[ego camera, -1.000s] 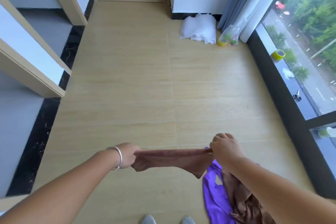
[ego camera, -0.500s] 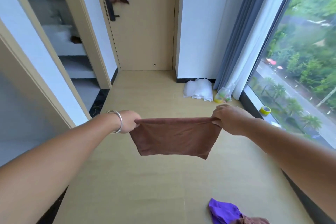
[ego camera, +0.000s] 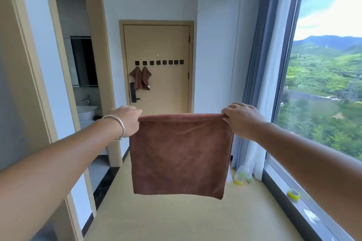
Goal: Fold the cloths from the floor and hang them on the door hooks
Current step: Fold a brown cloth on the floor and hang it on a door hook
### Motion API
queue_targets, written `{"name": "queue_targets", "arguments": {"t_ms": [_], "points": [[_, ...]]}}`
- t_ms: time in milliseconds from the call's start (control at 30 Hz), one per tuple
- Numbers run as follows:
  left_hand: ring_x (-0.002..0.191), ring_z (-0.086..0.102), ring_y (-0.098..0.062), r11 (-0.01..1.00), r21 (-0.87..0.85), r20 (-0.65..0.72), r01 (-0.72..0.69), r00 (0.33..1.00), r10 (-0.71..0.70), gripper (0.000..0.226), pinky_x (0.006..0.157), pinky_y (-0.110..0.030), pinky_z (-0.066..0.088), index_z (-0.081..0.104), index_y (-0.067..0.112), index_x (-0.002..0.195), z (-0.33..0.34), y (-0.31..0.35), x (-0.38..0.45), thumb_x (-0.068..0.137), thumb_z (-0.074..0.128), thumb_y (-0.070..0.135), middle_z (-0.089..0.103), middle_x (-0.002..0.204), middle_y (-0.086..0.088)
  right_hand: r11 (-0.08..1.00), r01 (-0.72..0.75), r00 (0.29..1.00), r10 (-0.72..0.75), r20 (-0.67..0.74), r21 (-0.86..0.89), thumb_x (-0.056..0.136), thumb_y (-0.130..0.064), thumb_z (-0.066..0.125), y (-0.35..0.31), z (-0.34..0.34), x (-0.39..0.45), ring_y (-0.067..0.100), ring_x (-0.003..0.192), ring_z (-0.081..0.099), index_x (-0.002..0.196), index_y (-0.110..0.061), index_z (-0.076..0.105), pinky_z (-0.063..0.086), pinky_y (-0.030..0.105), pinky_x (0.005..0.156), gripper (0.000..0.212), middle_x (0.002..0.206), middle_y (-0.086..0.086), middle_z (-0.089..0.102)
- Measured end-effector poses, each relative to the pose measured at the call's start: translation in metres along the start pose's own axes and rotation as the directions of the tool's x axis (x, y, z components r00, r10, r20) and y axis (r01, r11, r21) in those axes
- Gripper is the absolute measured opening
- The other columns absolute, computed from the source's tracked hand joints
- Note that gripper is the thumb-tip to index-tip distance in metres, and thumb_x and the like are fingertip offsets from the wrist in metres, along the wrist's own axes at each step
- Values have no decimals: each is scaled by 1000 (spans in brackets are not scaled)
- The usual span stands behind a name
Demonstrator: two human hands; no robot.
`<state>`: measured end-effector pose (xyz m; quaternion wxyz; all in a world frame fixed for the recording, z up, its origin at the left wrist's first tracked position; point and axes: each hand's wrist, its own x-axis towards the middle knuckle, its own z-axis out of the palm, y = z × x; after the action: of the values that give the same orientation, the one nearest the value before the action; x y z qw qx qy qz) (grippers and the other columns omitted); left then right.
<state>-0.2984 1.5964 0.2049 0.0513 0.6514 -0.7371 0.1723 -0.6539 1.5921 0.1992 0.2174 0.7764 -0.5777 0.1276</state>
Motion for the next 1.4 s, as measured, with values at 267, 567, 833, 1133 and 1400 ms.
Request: {"name": "queue_targets", "arguments": {"t_ms": [267, 567, 833, 1133, 1400], "points": [[79, 60, -22, 997, -15, -18, 77, 997, -78, 21, 67, -33, 48, 57, 21, 80, -84, -14, -16, 88, 40, 12, 62, 85, -1, 999, 6, 994, -10, -108, -38, 101, -39, 33, 1, -75, 12, 17, 121, 47, 114, -29, 61, 38, 39, 101, 33, 115, -7, 61], [74, 57, -24, 997, -66, 78, 44, 996, -39, 24, 70, -38, 46, 55, 13, 75, -103, -39, -29, 92, 38, 10, 65, 85, -10, 994, 60, 987, -73, -143, -95, 100, -41, 34, -17, -89, 21, 16, 124, 42, 109, -30, 62, 37, 39, 104, 31, 114, -11, 59], [70, 48, -21, 999, -41, 133, -11, 991, 17, 27, 66, -34, 40, 49, 13, 72, -108, -65, -23, 95, 36, 10, 55, 78, -7, 990, 88, 984, -104, -146, -113, 100, -41, 33, -31, -91, 49, 14, 126, 41, 110, -31, 63, 35, 38, 105, 33, 118, -14, 59], [69, 42, -19, 999, 12, 154, 48, 987, -49, 26, 61, -28, 33, 46, 14, 73, -70, -91, 28, 95, 35, 5, 48, 77, -4, 994, 69, 993, -76, -88, -80, 101, -39, 32, -51, -54, 96, 15, 122, 42, 107, -29, 63, 37, 40, 104, 33, 113, -11, 59], [67, 41, -18, 995, -1, 143, 96, 985, -95, 27, 57, -26, 31, 48, 14, 74, -30, -111, 120, 97, 35, 6, 47, 73, -3, 993, 106, 989, -112, -97, -57, 101, -39, 30, -39, 3, 188, 11, 119, 43, 107, -31, 62, 37, 36, 102, 34, 110, -13, 58]]}}
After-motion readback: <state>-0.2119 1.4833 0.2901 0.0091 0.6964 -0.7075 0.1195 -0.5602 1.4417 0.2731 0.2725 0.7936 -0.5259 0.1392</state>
